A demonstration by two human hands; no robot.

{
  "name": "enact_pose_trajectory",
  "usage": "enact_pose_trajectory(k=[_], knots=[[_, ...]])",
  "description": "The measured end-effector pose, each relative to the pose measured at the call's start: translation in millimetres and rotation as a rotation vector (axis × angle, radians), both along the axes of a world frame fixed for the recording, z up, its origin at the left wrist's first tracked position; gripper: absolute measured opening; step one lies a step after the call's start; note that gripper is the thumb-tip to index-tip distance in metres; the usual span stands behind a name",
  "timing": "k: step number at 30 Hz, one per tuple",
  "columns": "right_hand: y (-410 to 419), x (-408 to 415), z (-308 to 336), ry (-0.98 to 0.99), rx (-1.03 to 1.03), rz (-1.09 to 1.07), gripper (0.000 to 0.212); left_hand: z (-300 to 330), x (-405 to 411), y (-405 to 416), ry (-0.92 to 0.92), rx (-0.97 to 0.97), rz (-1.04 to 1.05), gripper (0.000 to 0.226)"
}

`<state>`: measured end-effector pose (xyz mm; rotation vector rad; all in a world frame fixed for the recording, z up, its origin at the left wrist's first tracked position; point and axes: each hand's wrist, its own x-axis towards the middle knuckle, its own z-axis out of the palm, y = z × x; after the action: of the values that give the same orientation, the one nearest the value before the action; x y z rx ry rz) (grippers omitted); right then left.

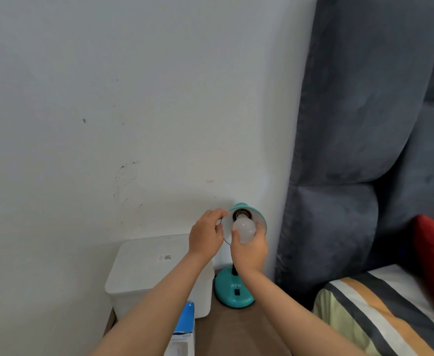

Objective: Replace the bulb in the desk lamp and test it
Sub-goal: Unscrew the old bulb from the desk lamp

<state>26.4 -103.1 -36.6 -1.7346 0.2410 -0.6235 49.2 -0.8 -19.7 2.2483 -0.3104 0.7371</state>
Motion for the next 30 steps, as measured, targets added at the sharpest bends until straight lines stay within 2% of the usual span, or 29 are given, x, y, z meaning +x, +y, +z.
enact_pose_trajectory(k=[3, 8, 10, 17, 21, 24, 27, 30], knots=[[-0.5, 0.4, 2.7, 0.016, -0.035, 0.003, 0.055, 0.4, -0.7, 0.1, 0.001, 0.012, 0.01, 0.036], [-9.0, -0.4, -4.8, -0.057, -0.353, 0.023, 0.051, -0.8, -0.7, -1.0, -0.003, 0.004, 0.014, 0.036], [-11.1, -2.7, -8.0, -0.077, -0.384, 0.032, 0.054, 0.0, -1.1, -1.3, 0.006, 0.003, 0.016, 0.035], [-0.1, -11.8, -1.2, -0.032, -0.018, 0.009, 0.063, -0.7, -2.0, -3.3, 0.008, 0.001, 0.022, 0.035], [-0.8, -7.0, 2.6, -0.019, -0.096, 0.015, 0.049, -0.9, -1.8, -2.2, 0.01, 0.0, 0.028, 0.036], [-3.3, -5.2, -3.9, -0.049, -0.186, 0.017, 0.047, -1.6, -1.4, -1.9, 0.013, 0.0, 0.023, 0.037], [-1.8, -10.3, -8.0, -0.049, -0.143, 0.006, 0.05, -1.9, -2.2, -4.0, 0.005, -0.009, 0.02, 0.036], [2.9, -14.2, -3.5, -0.028, 0.052, 0.013, 0.065, -2.2, -1.4, -4.8, 0.003, -0.017, 0.025, 0.036]])
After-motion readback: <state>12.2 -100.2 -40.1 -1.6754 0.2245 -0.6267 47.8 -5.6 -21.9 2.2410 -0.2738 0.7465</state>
